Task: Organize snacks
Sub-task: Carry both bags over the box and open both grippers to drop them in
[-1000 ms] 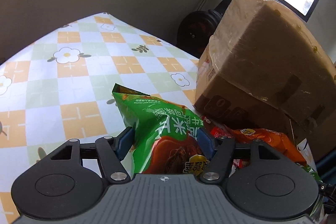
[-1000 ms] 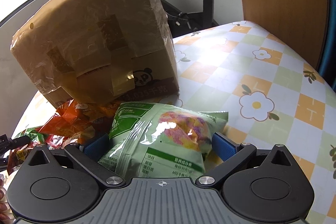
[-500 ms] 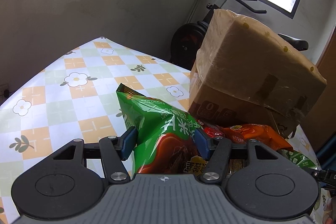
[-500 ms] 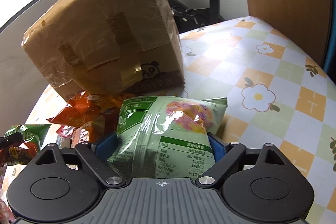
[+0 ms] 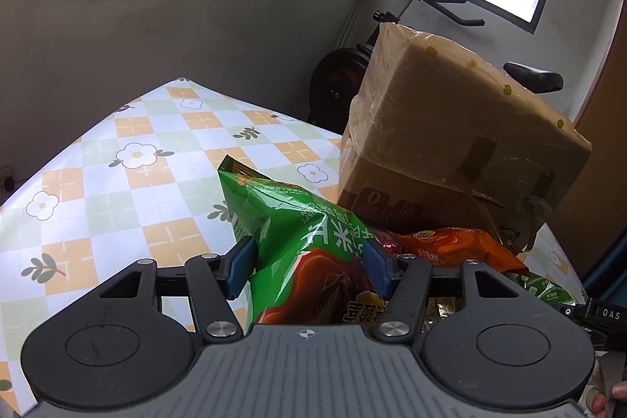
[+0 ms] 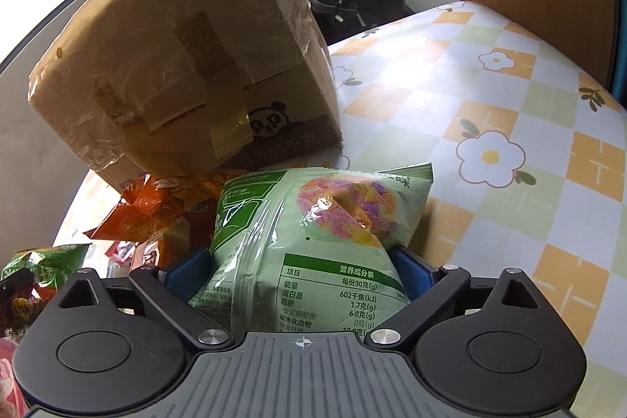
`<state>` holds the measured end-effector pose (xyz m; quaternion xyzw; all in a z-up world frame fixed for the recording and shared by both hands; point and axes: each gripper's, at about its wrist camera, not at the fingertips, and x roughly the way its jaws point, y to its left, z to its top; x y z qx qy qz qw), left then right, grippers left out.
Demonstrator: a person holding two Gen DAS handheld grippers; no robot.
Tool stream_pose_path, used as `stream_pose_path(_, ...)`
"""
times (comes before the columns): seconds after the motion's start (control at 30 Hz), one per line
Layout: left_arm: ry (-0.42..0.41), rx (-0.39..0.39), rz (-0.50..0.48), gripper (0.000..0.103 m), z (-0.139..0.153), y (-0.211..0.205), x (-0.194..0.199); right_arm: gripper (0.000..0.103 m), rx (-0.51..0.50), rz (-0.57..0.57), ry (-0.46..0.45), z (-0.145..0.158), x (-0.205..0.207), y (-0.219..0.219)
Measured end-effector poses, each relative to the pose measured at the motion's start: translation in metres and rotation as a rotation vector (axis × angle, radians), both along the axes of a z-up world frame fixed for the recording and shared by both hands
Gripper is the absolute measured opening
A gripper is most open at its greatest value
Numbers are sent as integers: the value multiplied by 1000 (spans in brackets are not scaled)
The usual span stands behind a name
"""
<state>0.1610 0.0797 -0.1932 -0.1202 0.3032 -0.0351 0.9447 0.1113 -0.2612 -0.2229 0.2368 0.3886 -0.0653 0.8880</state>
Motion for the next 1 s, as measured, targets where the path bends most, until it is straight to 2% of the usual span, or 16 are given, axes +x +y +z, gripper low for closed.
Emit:
stream_pose_path(0.17,-35,2,11,62,3,-4,-8,77,-66,76,-37,15,-5,2)
stream_pose_path(0.27,-41,9,22,62,4,-7,-11,76,-120,107,-48,23,-9,2)
stream_pose_path(0.57,-80,28,38,62,16,-13,-15,76,-96,19,-78,33,-33,-31)
stream_pose_path(0.8,-129,32,16,62,35,-17,-15,76,-92,-32,-195,65,-44,-50)
stream_pose_path(1.0,-211,36,-3,62,66,-16,-16,76,-108,-29,-319,103,-39,-51)
